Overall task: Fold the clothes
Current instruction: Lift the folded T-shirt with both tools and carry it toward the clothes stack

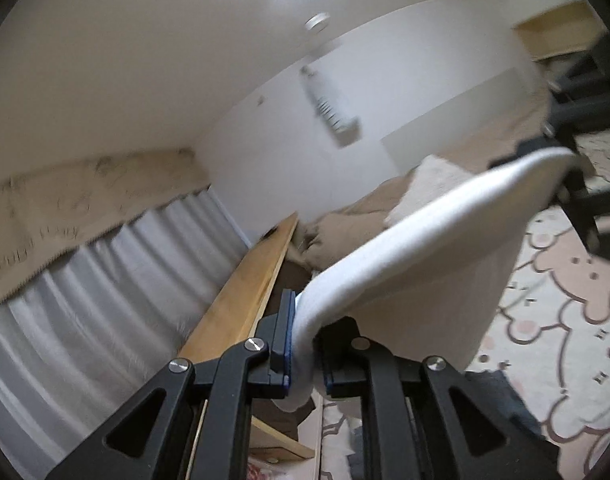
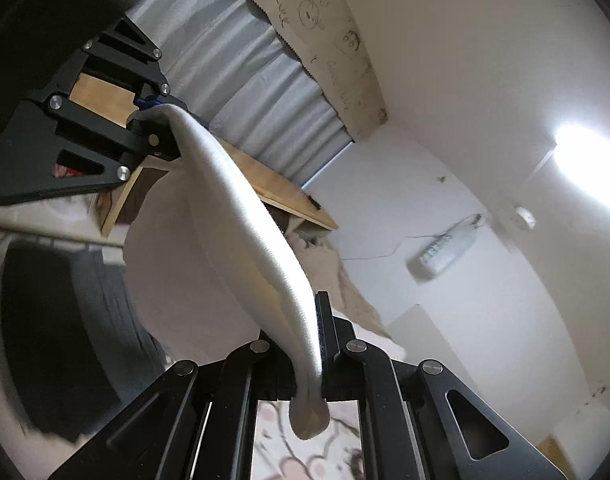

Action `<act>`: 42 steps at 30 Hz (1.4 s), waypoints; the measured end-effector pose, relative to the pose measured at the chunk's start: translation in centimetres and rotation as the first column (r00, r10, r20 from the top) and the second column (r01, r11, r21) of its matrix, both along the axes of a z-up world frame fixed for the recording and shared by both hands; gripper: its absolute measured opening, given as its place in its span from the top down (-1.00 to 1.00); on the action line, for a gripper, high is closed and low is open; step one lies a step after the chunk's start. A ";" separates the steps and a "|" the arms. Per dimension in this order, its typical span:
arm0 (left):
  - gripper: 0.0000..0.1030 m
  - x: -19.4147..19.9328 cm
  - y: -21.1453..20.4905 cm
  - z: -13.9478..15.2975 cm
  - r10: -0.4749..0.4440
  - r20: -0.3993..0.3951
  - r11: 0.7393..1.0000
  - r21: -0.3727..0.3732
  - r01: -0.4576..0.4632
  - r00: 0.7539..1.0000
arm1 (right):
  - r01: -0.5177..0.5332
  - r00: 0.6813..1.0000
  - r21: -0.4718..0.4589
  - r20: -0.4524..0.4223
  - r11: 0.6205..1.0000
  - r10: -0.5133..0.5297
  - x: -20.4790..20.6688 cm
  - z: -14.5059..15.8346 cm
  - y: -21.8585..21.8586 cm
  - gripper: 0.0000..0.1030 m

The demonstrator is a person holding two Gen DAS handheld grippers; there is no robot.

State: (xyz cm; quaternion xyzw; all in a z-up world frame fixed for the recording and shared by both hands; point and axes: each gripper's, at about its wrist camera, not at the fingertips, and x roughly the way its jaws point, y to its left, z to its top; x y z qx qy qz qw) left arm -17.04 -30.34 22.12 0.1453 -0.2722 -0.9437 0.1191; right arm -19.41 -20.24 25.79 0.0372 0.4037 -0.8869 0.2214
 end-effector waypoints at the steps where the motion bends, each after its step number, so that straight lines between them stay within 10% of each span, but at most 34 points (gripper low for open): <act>1: 0.74 -0.6 -1.0 -0.4 0.013 0.005 1.000 0.016 -0.013 1.000 | 0.003 1.000 0.000 0.012 1.000 -0.003 -0.8 -0.2 -1.3 0.86; 12: 0.73 -5.2 -4.2 -4.0 0.045 -0.026 0.995 0.090 -0.042 0.999 | 0.047 0.998 0.036 0.026 0.998 -0.048 -7.2 -4.5 -7.3 0.85; 24: 0.72 -1.5 -5.0 -10.1 -0.028 0.059 0.998 0.061 0.025 0.998 | -0.025 0.996 0.139 0.093 0.990 0.012 -4.3 -10.3 -7.9 0.85; 32: 0.72 9.8 -3.2 -15.8 -0.133 0.107 0.958 -0.240 0.156 0.985 | -0.130 0.991 0.199 0.061 0.971 0.120 4.7 -17.6 -6.4 0.85; 42: 0.72 14.3 -2.6 -27.4 -0.088 0.288 0.918 -0.349 0.190 0.954 | -0.189 0.982 0.299 0.085 0.935 0.171 12.5 -30.2 -6.8 0.86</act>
